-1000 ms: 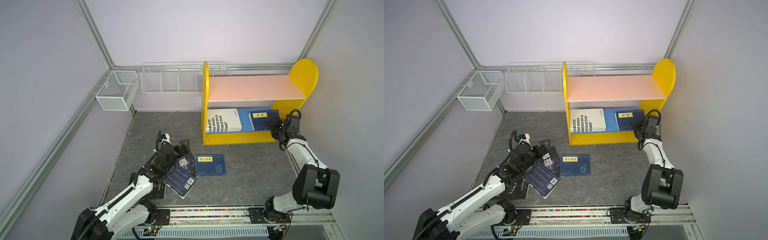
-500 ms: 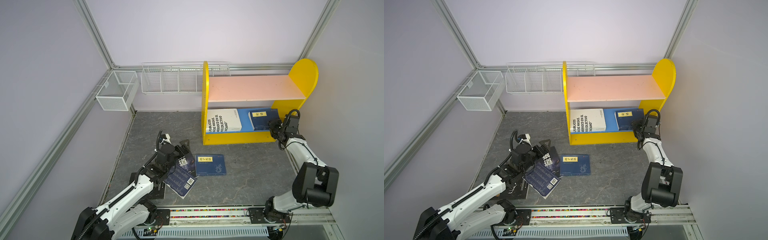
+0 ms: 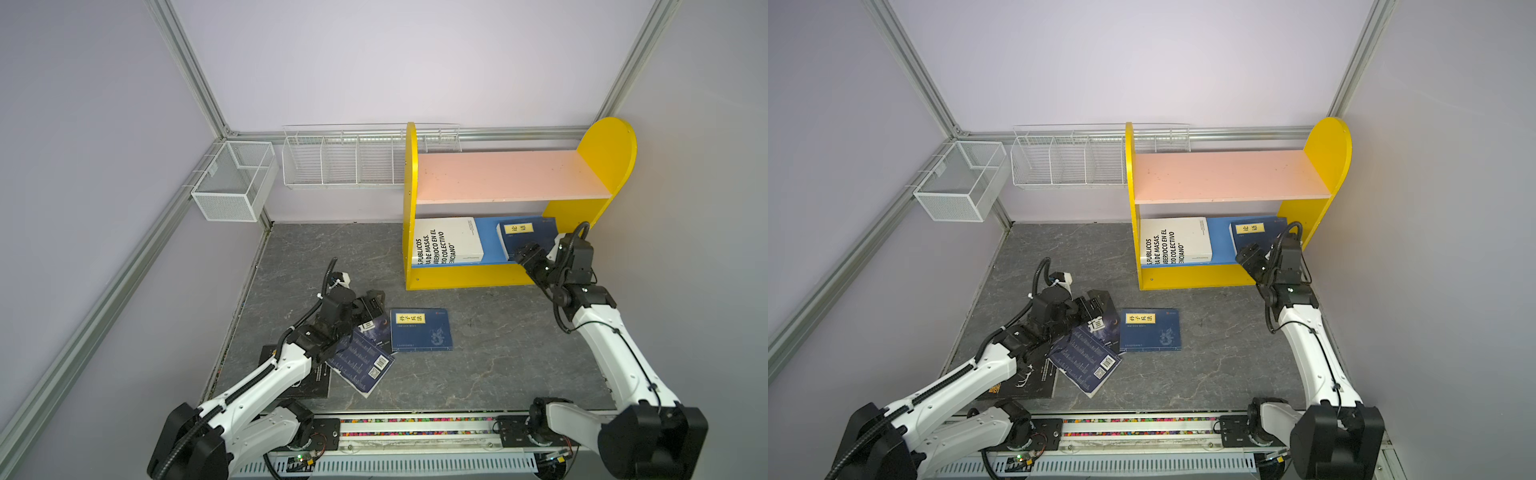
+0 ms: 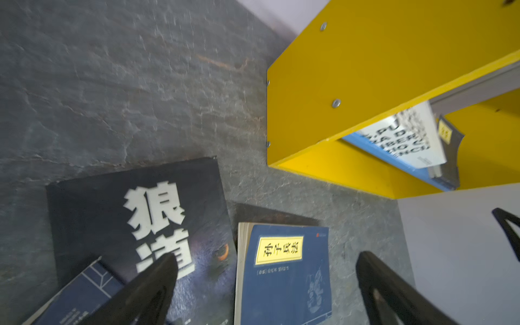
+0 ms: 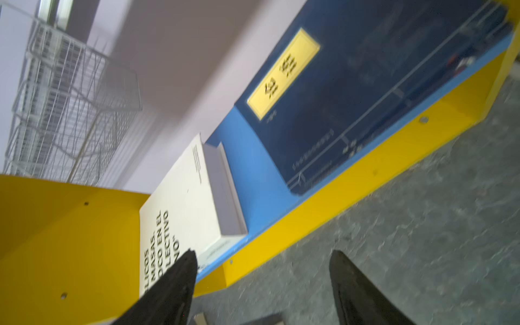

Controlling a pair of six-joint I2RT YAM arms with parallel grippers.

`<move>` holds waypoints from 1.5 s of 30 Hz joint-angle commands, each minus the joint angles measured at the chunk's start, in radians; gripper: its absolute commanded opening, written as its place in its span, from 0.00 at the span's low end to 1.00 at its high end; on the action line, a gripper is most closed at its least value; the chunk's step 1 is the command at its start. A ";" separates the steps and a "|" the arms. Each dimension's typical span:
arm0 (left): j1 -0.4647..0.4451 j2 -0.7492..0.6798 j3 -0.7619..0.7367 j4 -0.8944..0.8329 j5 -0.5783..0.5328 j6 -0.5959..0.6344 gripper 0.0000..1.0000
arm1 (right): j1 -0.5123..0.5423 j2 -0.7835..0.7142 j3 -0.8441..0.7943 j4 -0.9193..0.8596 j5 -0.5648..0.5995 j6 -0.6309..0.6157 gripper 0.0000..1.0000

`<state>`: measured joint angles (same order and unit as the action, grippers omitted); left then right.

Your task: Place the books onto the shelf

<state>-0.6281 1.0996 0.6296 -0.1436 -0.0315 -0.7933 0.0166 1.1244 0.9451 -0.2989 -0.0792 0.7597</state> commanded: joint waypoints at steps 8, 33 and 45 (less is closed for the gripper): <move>-0.021 0.147 -0.027 0.027 0.173 0.045 0.99 | 0.260 -0.112 -0.306 -0.022 0.026 0.011 0.68; -0.105 0.476 -0.072 0.332 0.206 -0.095 0.94 | 0.553 0.455 -0.312 0.296 0.084 0.014 0.22; -0.105 0.271 -0.107 0.433 0.231 -0.132 0.84 | 0.606 0.651 -0.257 0.342 0.069 0.078 0.16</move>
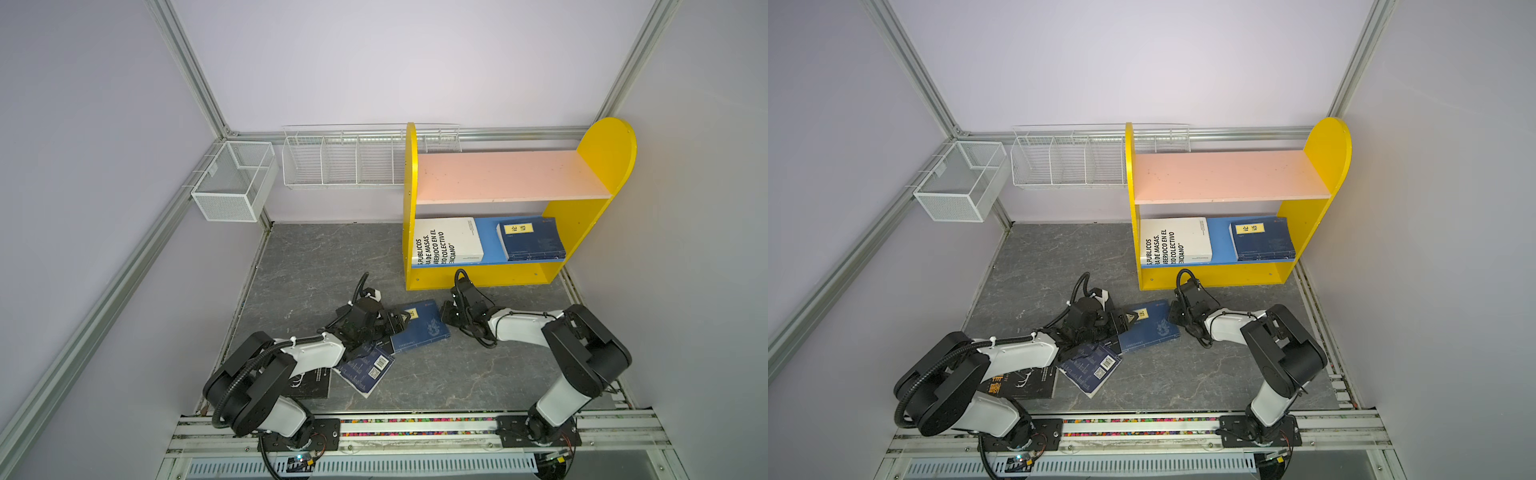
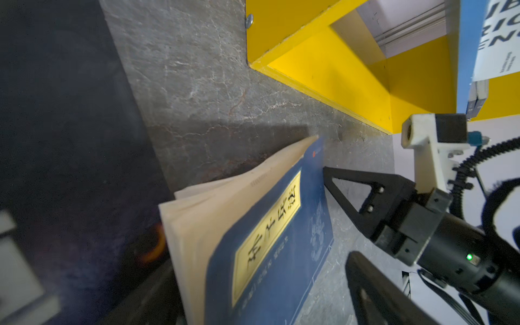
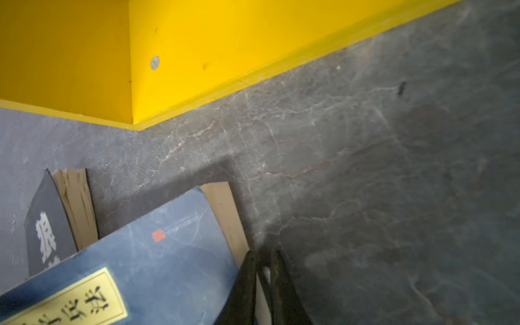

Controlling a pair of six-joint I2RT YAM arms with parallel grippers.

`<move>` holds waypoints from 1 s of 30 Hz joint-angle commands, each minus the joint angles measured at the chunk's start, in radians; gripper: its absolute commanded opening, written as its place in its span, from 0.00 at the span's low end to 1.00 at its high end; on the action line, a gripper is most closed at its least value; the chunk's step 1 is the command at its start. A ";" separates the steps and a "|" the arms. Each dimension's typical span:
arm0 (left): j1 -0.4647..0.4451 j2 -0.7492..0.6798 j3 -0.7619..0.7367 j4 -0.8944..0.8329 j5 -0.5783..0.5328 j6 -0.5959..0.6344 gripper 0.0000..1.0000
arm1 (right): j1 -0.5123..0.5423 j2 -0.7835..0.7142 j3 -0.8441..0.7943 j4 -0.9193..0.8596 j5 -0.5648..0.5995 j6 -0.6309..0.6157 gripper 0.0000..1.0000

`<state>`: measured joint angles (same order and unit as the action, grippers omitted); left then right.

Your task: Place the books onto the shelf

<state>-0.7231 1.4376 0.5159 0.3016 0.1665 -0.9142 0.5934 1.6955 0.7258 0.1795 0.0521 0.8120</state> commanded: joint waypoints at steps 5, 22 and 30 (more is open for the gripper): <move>-0.010 -0.186 0.026 -0.083 0.005 0.021 0.78 | 0.031 0.086 -0.026 -0.141 -0.066 0.027 0.16; -0.010 -0.204 0.044 -0.149 -0.051 -0.004 0.30 | 0.038 0.062 -0.009 -0.180 -0.065 0.037 0.18; -0.010 -0.260 0.066 -0.194 -0.052 0.004 0.00 | 0.018 -0.214 0.027 -0.263 -0.063 -0.029 0.71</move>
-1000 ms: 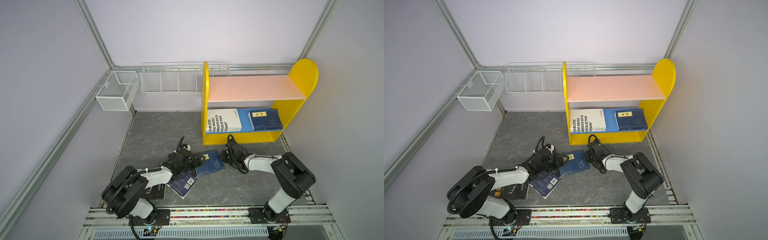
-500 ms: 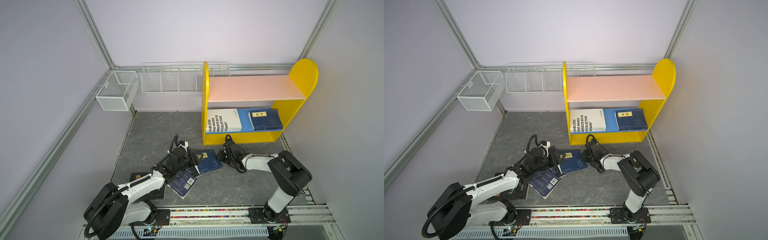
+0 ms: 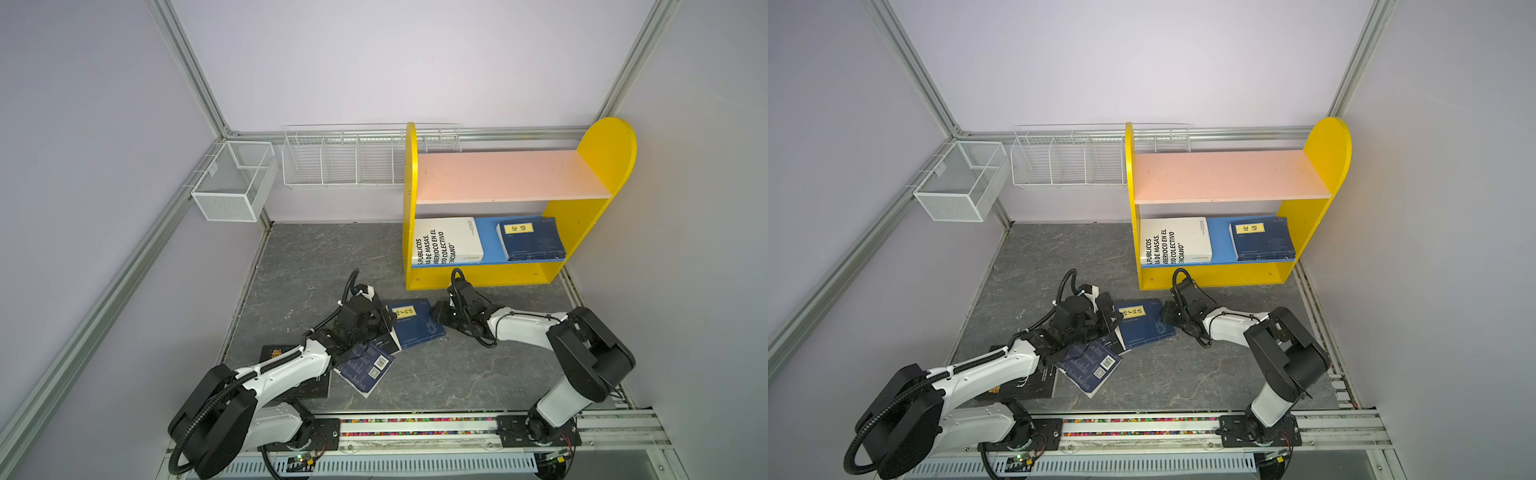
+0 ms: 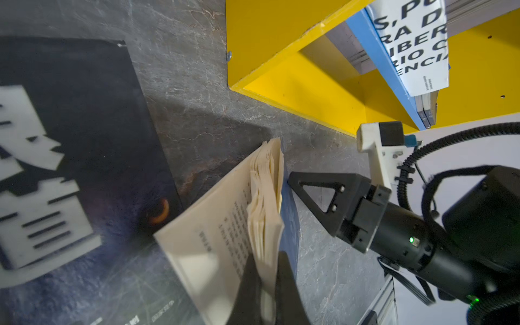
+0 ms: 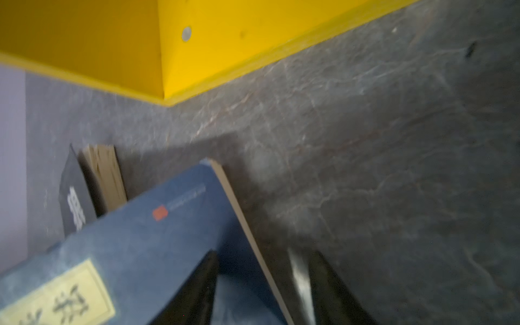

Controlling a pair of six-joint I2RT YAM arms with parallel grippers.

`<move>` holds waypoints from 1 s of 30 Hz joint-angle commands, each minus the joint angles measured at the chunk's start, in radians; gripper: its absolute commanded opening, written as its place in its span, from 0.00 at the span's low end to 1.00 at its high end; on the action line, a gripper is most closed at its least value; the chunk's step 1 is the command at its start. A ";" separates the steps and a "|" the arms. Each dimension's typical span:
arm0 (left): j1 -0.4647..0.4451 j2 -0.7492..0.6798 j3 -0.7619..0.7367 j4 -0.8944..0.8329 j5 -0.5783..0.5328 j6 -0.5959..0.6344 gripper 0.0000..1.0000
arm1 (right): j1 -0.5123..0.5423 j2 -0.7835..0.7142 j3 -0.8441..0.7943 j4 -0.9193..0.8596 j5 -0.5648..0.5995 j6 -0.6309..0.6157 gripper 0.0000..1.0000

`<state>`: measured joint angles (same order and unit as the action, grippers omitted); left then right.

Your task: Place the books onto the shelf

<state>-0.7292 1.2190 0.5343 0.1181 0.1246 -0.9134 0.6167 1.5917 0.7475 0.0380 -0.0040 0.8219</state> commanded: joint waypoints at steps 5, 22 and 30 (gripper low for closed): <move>-0.004 -0.152 0.119 -0.104 0.052 0.052 0.00 | -0.027 -0.377 0.050 -0.237 0.003 -0.106 0.91; -0.004 -0.266 0.551 0.006 0.198 0.114 0.00 | -0.197 -0.974 0.019 -0.032 -0.477 0.008 0.89; -0.006 -0.104 0.610 0.305 0.228 -0.021 0.00 | -0.093 -0.944 -0.023 0.184 -0.370 0.062 0.95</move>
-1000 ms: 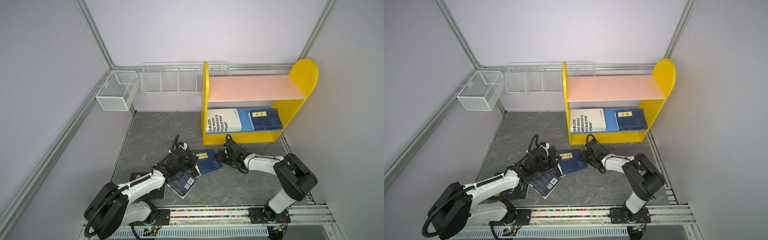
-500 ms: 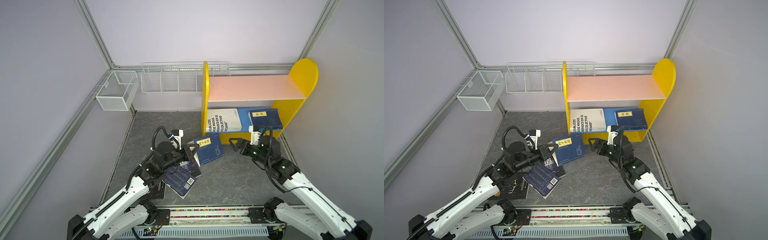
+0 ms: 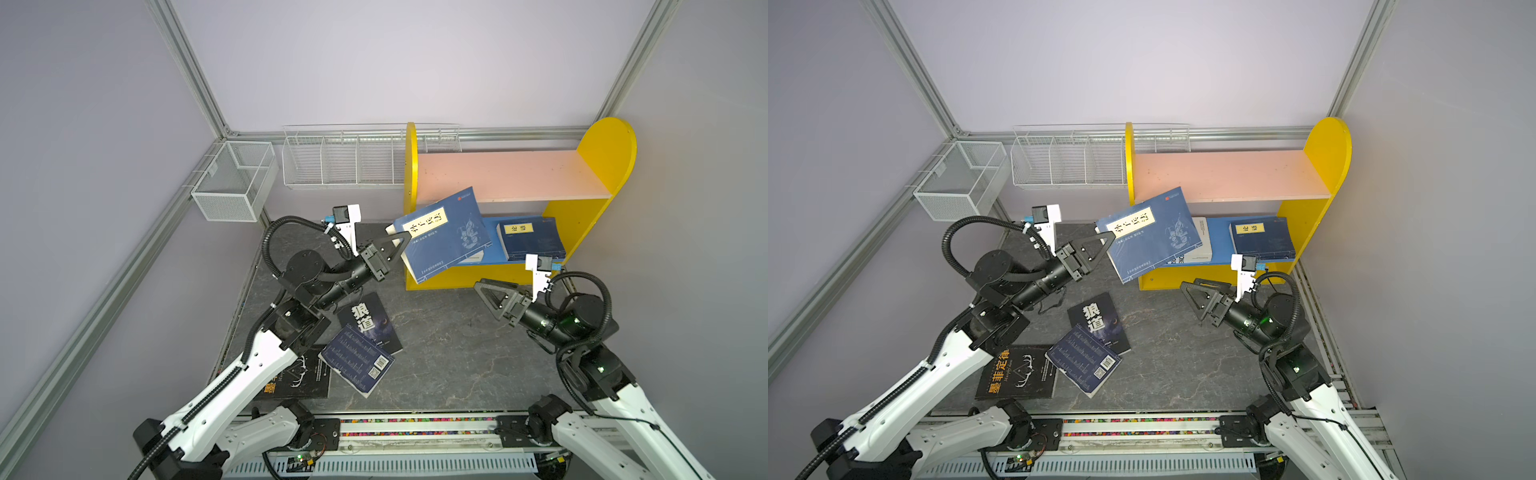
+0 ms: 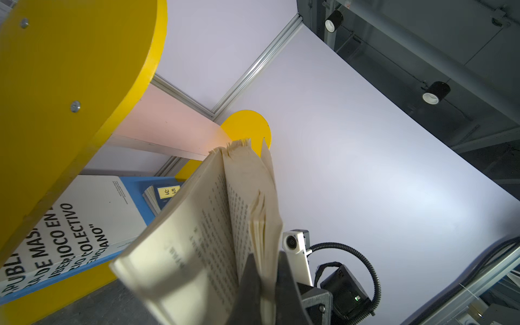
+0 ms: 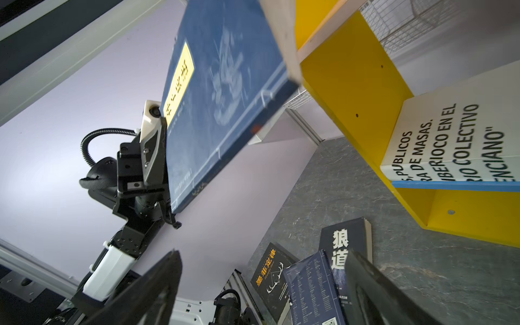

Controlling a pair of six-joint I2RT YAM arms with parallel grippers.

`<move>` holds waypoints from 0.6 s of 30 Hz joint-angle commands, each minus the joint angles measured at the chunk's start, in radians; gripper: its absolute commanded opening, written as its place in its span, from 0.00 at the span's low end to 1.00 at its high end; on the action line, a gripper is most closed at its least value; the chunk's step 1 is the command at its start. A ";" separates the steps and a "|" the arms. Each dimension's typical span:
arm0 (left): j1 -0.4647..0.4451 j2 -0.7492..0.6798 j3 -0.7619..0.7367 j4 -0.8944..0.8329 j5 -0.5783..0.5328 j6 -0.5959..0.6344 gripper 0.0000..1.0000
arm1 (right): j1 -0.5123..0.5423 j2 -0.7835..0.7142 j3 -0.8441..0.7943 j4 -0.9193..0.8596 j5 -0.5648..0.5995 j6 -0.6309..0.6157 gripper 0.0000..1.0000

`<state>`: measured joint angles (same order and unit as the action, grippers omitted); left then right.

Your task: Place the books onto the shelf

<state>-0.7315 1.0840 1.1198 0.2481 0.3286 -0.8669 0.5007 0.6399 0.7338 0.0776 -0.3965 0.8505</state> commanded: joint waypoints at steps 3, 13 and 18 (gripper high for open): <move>-0.007 0.070 0.025 0.237 0.017 -0.109 0.00 | 0.043 0.044 0.006 0.217 0.042 0.029 0.97; -0.023 0.107 0.011 0.353 -0.004 -0.184 0.00 | 0.064 0.125 -0.011 0.354 0.250 0.088 0.79; -0.031 0.122 0.008 0.385 -0.006 -0.202 0.00 | 0.064 0.156 -0.021 0.484 0.273 0.116 0.76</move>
<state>-0.7555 1.1973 1.1194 0.5373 0.3336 -1.0393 0.5591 0.7895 0.7250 0.4267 -0.1635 0.9340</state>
